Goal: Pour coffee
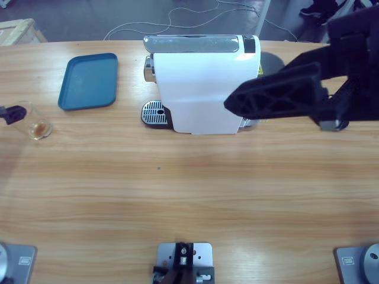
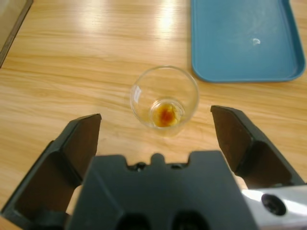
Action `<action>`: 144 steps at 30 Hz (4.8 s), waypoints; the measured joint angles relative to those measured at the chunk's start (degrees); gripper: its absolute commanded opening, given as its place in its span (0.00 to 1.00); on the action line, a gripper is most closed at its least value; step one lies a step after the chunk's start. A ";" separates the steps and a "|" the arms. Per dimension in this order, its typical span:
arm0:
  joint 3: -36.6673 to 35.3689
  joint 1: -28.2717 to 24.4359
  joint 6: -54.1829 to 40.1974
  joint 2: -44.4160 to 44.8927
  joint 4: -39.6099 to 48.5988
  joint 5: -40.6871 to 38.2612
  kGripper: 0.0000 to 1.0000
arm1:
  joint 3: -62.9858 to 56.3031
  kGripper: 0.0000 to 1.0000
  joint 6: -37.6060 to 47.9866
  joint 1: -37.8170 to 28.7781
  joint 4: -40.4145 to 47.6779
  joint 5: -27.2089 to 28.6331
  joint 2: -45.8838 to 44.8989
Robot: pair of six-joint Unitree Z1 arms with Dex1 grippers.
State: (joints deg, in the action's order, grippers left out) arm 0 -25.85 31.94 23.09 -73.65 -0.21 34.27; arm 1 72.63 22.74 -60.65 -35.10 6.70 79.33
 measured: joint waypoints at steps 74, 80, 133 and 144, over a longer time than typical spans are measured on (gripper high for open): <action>-11.62 -1.34 -43.95 -18.96 -21.77 -55.24 0.00 | -4.70 1.00 1.22 -0.07 -16.45 7.17 -22.86; -14.85 -3.75 -56.59 -28.22 -20.80 -60.80 0.00 | -4.13 1.00 1.25 -0.07 -21.57 8.18 -25.02; -31.64 0.07 -60.77 -38.92 -8.47 -63.50 0.98 | -4.23 1.00 2.43 1.18 -22.00 8.27 -24.88; -26.68 -0.52 -60.79 -37.40 -8.47 -63.50 0.98 | -4.85 1.00 2.63 1.18 -22.00 8.27 -24.88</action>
State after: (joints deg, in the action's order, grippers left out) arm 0 -52.53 31.42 -37.70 -111.05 -8.67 -29.23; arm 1 67.78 25.37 -59.47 -57.10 14.97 54.45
